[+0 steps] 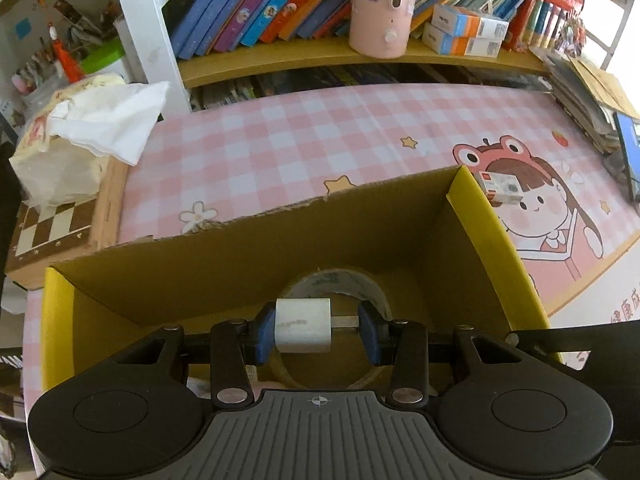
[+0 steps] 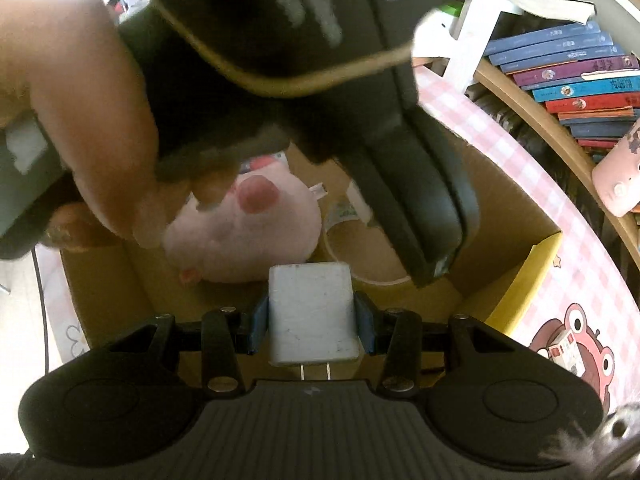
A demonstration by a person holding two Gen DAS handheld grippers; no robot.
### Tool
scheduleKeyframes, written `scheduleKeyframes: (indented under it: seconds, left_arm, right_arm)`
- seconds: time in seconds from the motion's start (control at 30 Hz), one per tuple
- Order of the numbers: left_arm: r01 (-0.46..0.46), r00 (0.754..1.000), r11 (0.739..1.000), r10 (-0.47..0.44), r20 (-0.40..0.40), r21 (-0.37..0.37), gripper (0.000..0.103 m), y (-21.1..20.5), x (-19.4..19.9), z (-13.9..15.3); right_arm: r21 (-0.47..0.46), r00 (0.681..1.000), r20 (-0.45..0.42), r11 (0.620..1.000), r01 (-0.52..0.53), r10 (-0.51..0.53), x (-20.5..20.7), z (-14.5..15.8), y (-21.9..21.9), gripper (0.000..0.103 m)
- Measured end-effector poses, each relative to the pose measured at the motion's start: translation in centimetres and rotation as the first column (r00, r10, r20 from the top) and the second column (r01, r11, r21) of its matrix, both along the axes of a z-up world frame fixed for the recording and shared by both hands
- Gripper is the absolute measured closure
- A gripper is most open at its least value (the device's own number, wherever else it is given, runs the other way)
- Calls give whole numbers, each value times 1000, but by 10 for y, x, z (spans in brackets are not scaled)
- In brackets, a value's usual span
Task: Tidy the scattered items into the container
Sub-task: 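Lower the chargers into the yellow box and open both tools, then withdraw both open tools from the box back over the table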
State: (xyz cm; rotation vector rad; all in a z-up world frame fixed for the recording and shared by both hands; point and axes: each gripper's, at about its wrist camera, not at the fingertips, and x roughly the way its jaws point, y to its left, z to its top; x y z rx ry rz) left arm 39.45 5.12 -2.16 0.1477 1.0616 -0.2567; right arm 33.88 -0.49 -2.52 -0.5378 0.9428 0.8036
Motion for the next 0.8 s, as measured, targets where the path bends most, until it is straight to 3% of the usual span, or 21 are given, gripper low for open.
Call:
scheduleKeyframes:
  seconds: [0.07,0.17,0.23,0.5,0.8]
  left_arm:
    - [-1,1000,1000,1,4,-5,57,0,0,0]
    - [-15,999,1000,15,28,-13,41,3,-5,6]
    - [-21,999,1000,22,46,-17,37,6,-10,12]
    - [-95,985,995,95,145,-8,36,21,-42,41]
    - [-134,945,988,152,290,-83,31,28,-107,87]
  right_arm:
    - [20,1000,6,1000,11,-12,0,3,-3,54]
    - [45,1000,13,999,16,-16,-2,8,-7,52]
    - [60,1000,17,998,14,-15,-6,10,-10,52]
    - [142,998,54,990,16,-24,-22,30,-20,52]
    - [231,978,145,966,114,-150,-70,80,-46,53]
